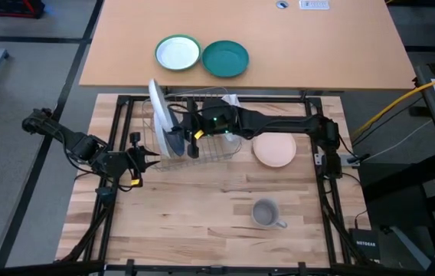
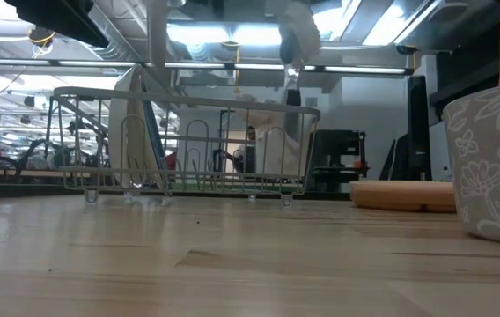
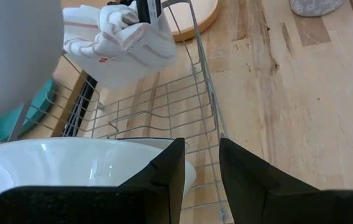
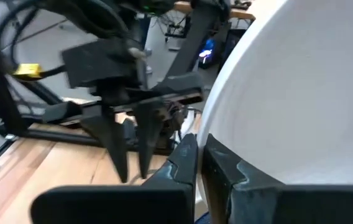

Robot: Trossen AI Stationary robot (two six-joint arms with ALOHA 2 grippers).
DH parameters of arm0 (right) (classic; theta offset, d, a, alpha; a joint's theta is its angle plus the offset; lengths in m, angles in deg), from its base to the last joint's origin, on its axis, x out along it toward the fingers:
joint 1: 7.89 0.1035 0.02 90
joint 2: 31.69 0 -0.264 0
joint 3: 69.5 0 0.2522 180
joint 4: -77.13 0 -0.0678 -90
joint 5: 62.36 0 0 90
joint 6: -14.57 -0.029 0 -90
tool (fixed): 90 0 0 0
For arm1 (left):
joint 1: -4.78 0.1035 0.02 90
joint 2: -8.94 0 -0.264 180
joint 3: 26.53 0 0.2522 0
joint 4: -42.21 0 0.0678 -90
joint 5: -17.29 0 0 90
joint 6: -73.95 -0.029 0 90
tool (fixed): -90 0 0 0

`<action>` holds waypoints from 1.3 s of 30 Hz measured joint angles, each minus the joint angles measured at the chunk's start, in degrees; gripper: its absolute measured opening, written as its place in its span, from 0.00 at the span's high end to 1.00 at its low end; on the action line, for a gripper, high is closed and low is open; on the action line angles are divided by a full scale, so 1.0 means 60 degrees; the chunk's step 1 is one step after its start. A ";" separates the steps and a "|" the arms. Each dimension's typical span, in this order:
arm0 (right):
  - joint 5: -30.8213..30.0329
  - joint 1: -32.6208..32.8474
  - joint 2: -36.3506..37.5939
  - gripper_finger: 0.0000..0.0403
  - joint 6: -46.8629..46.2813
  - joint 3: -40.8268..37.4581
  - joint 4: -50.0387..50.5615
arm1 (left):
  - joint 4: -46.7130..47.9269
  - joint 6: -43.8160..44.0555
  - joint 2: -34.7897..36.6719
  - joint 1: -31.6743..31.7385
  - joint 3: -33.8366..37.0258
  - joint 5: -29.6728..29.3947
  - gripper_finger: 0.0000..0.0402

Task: Sort dishes
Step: Put the white plate in the dish rack

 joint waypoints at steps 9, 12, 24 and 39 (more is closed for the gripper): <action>-0.1590 0.1451 0.0020 0.96 0.0066 0.0228 0.0842 | 0.0000 0.0114 0.0000 0.0000 0.0000 0.0102 0.78; -0.2992 0.2115 0.0020 0.96 0.0061 0.0218 0.1324 | 0.0021 0.0250 0.0001 0.0000 0.0000 0.0102 0.78; -0.6407 0.3435 -0.0063 0.96 -0.0433 0.0213 0.2025 | 0.0790 0.0459 0.0000 -0.0002 0.0000 0.0106 0.78; -0.5890 0.2451 -0.1272 0.96 -0.0708 0.0214 0.2092 | 0.0713 0.0277 0.0000 -0.0004 0.0000 0.0102 0.78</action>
